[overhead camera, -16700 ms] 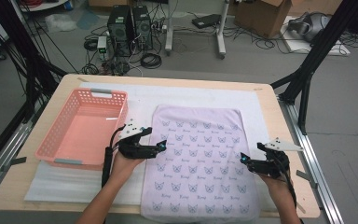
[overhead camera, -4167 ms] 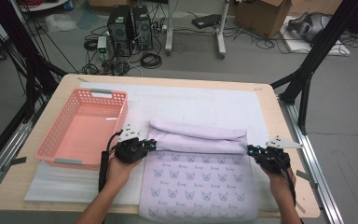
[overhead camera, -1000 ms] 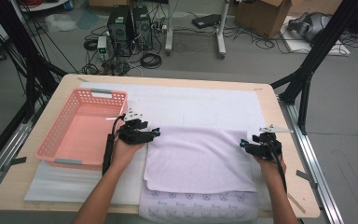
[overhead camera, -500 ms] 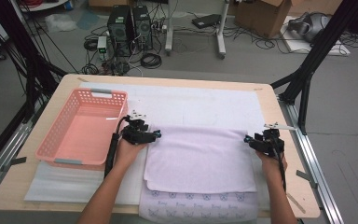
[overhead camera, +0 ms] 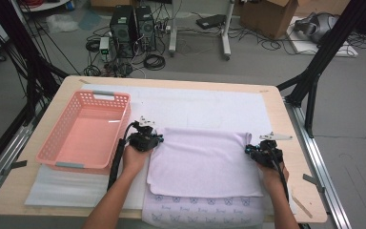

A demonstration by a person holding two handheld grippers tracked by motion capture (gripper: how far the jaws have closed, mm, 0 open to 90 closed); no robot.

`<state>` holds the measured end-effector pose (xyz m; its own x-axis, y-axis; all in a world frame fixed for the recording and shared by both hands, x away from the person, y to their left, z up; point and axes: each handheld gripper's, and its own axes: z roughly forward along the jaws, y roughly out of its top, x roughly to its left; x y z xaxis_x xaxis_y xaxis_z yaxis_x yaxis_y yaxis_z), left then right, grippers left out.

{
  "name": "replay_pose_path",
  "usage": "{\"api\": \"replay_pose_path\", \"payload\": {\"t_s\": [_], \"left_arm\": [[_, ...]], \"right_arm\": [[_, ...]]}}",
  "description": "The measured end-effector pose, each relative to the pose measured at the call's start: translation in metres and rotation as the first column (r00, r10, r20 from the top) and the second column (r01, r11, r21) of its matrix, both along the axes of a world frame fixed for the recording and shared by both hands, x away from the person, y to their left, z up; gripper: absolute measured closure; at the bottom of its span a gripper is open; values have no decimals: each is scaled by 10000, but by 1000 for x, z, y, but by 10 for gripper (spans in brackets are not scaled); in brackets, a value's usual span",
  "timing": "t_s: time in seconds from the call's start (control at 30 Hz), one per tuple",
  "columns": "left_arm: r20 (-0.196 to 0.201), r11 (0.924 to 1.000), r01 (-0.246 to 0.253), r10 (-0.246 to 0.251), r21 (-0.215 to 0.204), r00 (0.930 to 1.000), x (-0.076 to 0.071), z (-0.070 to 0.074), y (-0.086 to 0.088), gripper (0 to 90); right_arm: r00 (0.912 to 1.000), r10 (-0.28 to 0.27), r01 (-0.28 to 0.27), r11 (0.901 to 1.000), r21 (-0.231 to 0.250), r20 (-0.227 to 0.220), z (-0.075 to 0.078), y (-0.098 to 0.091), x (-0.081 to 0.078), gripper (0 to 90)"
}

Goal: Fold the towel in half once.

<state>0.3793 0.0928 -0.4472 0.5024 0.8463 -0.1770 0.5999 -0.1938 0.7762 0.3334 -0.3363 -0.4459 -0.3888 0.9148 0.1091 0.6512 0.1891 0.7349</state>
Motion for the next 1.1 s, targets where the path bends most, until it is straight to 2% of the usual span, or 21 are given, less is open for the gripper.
{"api": "replay_pose_path", "payload": {"t_s": [0.07,0.13,0.2,0.37,0.43,0.53,0.57,0.6,0.63,0.67,0.7,0.77,0.8,0.9,0.93,1.0,1.03,1.07,1.1], "left_arm": [[129,9994,-272,275,-231,9995,4,4,0,855],[428,9972,-520,544,-542,9976,6,7,0,855],[360,9977,-560,574,-376,9977,14,11,-1,855],[578,9932,-842,889,-799,9944,36,23,0,855],[578,9924,-934,982,-804,9935,45,26,1,857],[524,9922,-981,1023,-765,9934,59,32,3,856],[632,9919,-986,1038,-801,9926,62,35,3,856],[1012,9914,-997,1081,-843,9890,64,37,3,856],[1104,9907,-1055,1147,-857,9873,66,38,4,856],[881,9909,-1071,1142,-810,9896,70,39,5,855],[880,9912,-1074,1140,-768,9896,73,39,6,856],[1071,9909,-1122,1199,-748,9870,79,42,6,855],[1179,9889,-1206,1304,-863,9844,81,43,6,855],[1249,9864,-1325,1442,-974,9816,87,47,7,854],[1332,9859,-1355,1480,-987,9800,87,46,6,844],[1315,9885,-1290,1386,-787,9816,85,45,4,774],[1278,9889,-1280,1370,-758,9823,84,45,3,694],[1231,9896,-1202,1293,-794,9839,83,45,4,620],[1240,9884,-1217,1325,-911,9834,81,44,4,586]], "right_arm": [[9998,-147,145,9997,178,98,1,-5,3,852],[9988,-287,285,9996,49,395,3,-5,5,854],[9967,-408,412,9991,-45,709,7,-4,10,854],[9909,-603,600,9982,58,1207,21,-4,27,854],[9871,-686,682,9976,73,1449,26,-3,35,854],[9854,-661,664,9978,34,1572,29,-1,50,853],[9858,-700,697,9975,76,1529,29,0,55,853],[9851,-771,760,9970,128,1536,29,1,60,853],[9832,-813,792,9967,192,1635,29,1,64,853],[9827,-847,807,9963,304,1647,29,1,68,853],[9821,-861,810,9960,368,1677,29,1,73,852],[9823,-855,809,9961,341,1666,32,4,81,852],[9798,-871,830,9961,301,1799,33,6,84,852],[9767,-922,889,9957,256,1938,38,7,92,850],[9757,-922,894,9957,233,1986,38,8,94,849],[9750,-1079,1060,9942,202,1941,37,8,94,827],[9772,-1163,1144,9932,209,1779,35,8,95,795],[9791,-1250,1214,9921,321,1602,33,7,95,722],[9800,-1319,1274,9911,392,1488,32,6,94,667]]}}
